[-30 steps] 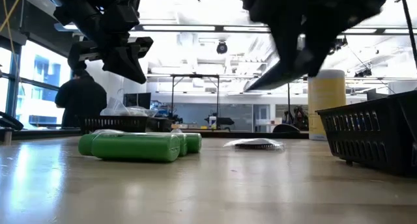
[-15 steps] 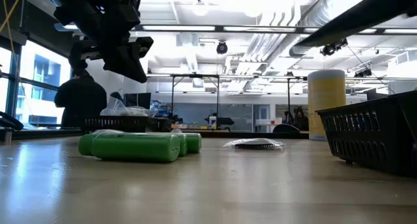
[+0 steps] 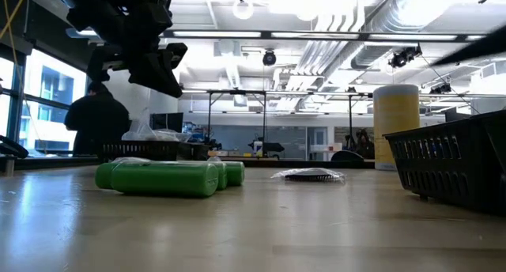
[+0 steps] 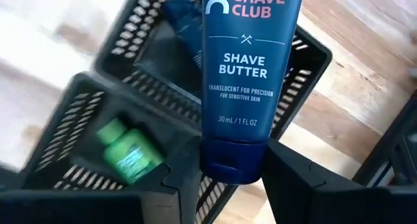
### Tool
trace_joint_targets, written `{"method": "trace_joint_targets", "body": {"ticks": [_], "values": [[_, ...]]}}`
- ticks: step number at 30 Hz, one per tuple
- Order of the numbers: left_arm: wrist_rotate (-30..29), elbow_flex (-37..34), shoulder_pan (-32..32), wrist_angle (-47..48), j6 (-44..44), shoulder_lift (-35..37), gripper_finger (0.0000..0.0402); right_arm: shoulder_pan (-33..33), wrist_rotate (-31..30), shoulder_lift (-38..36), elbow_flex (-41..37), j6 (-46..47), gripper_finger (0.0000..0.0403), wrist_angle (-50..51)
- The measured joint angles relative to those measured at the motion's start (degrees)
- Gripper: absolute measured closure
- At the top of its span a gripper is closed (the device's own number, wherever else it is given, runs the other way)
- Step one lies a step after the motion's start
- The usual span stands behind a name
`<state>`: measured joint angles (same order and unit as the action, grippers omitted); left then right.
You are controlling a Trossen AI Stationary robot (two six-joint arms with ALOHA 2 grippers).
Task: Pick & Place Travel size toiletries
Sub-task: Put the blue shave cream into the middle bottom black basket
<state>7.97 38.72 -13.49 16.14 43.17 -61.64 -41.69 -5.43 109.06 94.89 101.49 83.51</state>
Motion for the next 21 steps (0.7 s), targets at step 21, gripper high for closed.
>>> {"method": "trace_joint_targets", "body": {"ticks": [21], "values": [[-0.2,0.0,0.0,0.4,0.0,0.0,0.0402,0.5,1.7,0.0,-7.5,0.9,0.0243,-8.7]]}}
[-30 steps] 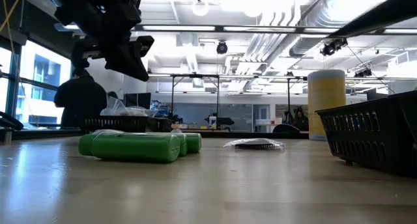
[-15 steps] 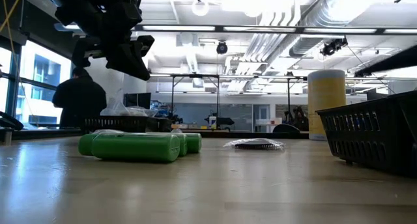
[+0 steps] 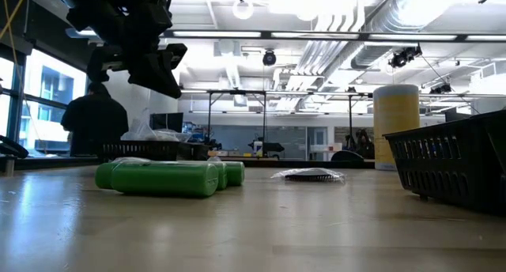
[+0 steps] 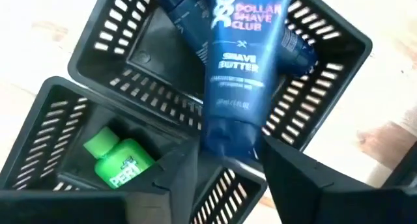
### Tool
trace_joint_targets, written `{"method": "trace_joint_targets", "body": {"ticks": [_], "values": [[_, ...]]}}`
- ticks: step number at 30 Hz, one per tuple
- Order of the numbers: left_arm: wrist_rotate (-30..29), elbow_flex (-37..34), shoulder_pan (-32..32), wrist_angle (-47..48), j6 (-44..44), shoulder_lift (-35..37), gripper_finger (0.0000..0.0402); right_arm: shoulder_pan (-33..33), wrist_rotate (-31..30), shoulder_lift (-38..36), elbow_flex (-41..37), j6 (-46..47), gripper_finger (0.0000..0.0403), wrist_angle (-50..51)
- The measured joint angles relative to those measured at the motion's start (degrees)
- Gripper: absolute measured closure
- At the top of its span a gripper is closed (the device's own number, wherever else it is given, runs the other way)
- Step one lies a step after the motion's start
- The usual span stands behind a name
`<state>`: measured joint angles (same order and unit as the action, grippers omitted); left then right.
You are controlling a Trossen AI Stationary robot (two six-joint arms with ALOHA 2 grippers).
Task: Pick & Place Travel size toiletries
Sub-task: Put the blue shave cream into the middle bottom black basket
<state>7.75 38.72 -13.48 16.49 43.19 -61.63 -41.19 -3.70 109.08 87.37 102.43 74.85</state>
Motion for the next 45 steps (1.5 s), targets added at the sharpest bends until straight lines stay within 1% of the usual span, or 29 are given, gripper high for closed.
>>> {"method": "trace_joint_targets", "body": {"ticks": [5,8,13,16,20,22,24,28,30,34,38,42,45], "values": [[0.0,0.0,0.0,0.0,0.3,0.0,0.0402,0.4,4.0,0.0,0.0,-0.2,0.0204,-0.1],[0.0,0.0,0.0,0.0,0.3,0.0,0.0402,0.4,2.8,0.0,0.0,-0.2,0.0197,-0.1],[0.0,0.0,0.0,-0.1,0.4,0.0,0.0402,0.8,-5.1,-1.1,0.0,-0.3,0.0212,-0.6],[0.0,0.0,0.0,-0.1,0.4,0.0,0.0402,1.4,-12.1,-2.1,0.0,-1.0,0.0228,-1.1],[0.0,0.0,0.0,-0.5,0.5,0.0,0.0402,3.0,-22.0,-2.7,0.0,-6.1,0.0248,-1.9],[0.1,0.0,0.0,-1.0,0.5,0.0,0.0402,4.4,-24.9,-2.7,0.0,-8.9,0.0259,-1.9],[0.1,0.0,0.0,-1.8,0.5,0.0,0.0402,6.4,-26.1,-2.7,0.0,-12.2,0.027,-2.0],[0.1,0.0,0.0,-2.7,0.5,0.0,0.0402,10.7,-26.3,-2.7,0.0,-20.3,0.0291,-3.6],[0.1,0.0,0.0,-2.9,0.4,0.0,0.0402,12.8,-26.3,-2.7,0.0,-26.0,0.0301,-6.3],[0.3,0.0,0.0,-2.9,0.4,0.0,0.0402,16.5,-28.0,-2.7,0.0,-40.9,0.0318,-14.9],[0.3,0.0,0.0,-3.0,0.4,0.0,0.0402,20.0,-27.6,-2.7,0.0,-54.4,0.033,-21.5],[0.2,0.0,0.0,-2.9,0.4,0.0,0.0402,24.1,-27.4,-2.7,0.0,-63.1,0.034,-23.8],[0.2,0.0,0.0,-2.3,0.4,0.0,0.0402,27.7,-25.6,-2.8,0.0,-68.6,0.0346,-25.9]]}}
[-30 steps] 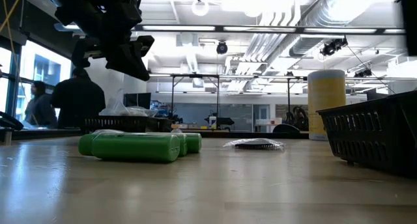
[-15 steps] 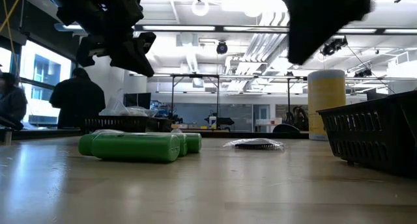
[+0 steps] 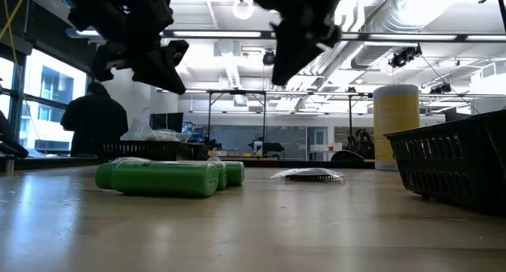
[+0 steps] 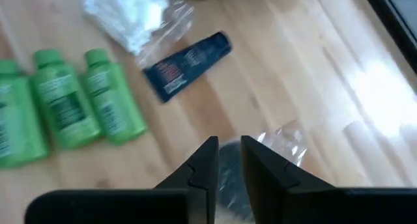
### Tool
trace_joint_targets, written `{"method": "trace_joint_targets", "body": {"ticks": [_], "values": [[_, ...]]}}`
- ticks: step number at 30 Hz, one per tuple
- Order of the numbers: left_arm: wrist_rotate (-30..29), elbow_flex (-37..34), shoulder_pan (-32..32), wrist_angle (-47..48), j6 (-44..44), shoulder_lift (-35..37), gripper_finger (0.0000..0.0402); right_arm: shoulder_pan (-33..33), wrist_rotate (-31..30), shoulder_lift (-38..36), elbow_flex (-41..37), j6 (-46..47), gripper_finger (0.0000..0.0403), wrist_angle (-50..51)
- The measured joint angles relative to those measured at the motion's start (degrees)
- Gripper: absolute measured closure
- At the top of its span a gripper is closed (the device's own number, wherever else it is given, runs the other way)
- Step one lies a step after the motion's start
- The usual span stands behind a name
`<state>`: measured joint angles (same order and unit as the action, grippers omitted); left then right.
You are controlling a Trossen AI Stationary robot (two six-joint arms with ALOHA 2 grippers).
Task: Pick & Place Travel size toiletries
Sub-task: Put the blue shave cream into the middle bottom black basket
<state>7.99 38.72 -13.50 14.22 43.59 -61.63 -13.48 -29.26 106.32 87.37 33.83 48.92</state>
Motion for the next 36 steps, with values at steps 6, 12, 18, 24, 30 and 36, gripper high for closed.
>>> {"method": "trace_joint_targets", "body": {"ticks": [6,12,18,24,30,36], "values": [[0.0,0.0,0.0,2.2,0.0,0.0,0.0402,7.0,8.0,0.0,0.0,-7.8,0.0352,-9.5],[-0.2,0.0,0.0,2.4,-0.3,0.0,0.0402,12.6,15.8,0.0,0.0,-12.6,0.0352,-19.9],[-0.9,0.0,0.0,2.2,-0.8,0.0,0.0402,17.1,16.4,0.0,0.0,-12.7,0.0353,-24.4],[-3.6,0.0,0.0,-2.0,-4.4,0.0,0.0402,20.5,22.6,0.0,0.0,-14.0,0.0353,-24.3],[-2.7,-3.8,0.0,-13.6,-5.1,0.4,0.0402,22.1,24.7,0.0,0.0,-16.1,0.0353,-24.6],[0.2,-13.3,0.0,-27.9,-6.7,1.2,0.0402,22.9,24.8,0.0,0.0,-16.2,0.0353,-24.7]]}}
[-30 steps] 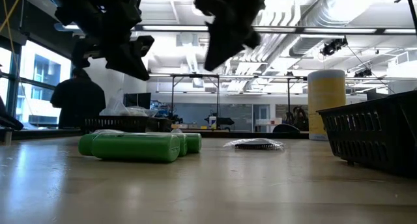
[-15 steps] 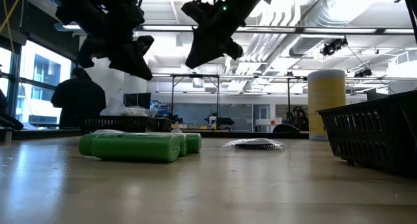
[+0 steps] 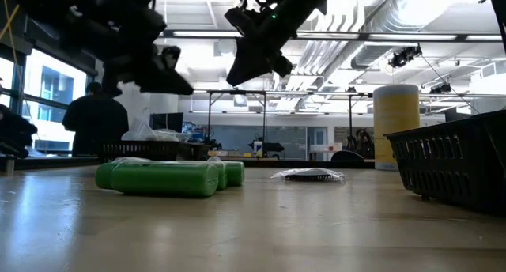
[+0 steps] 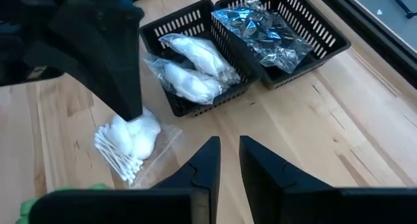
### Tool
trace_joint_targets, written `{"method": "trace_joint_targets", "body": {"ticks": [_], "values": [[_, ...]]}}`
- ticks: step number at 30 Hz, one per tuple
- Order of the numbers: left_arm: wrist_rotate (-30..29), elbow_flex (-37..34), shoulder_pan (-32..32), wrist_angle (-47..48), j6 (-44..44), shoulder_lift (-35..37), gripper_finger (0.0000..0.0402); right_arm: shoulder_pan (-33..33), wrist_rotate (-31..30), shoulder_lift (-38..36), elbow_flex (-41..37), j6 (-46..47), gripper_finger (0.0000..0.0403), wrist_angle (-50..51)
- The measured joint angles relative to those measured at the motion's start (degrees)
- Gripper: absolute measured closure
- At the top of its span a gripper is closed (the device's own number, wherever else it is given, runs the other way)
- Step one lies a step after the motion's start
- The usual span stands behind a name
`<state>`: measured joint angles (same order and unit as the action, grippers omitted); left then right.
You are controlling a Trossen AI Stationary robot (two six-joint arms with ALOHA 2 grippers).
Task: Pick & Place Travel size toiletries
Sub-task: Put the blue shave cream into the middle bottom black basket
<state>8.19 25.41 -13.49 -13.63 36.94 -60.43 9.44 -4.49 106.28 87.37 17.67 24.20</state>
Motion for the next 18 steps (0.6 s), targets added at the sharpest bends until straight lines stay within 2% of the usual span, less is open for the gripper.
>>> {"method": "trace_joint_targets", "body": {"ticks": [8,12,18], "values": [[0.0,-0.9,0.0,7.6,4.4,11.3,0.0402,0.1,0.0,0.0,0.0,-3.1,0.0353,-5.1],[-0.1,-1.3,0.0,12.6,5.3,16.1,0.0402,0.1,0.0,0.0,0.0,1.3,0.0353,-9.1],[-0.3,-5.4,0.0,12.1,4.9,21.6,0.0402,0.0,0.1,0.0,0.0,9.4,0.0353,-8.3]]}}
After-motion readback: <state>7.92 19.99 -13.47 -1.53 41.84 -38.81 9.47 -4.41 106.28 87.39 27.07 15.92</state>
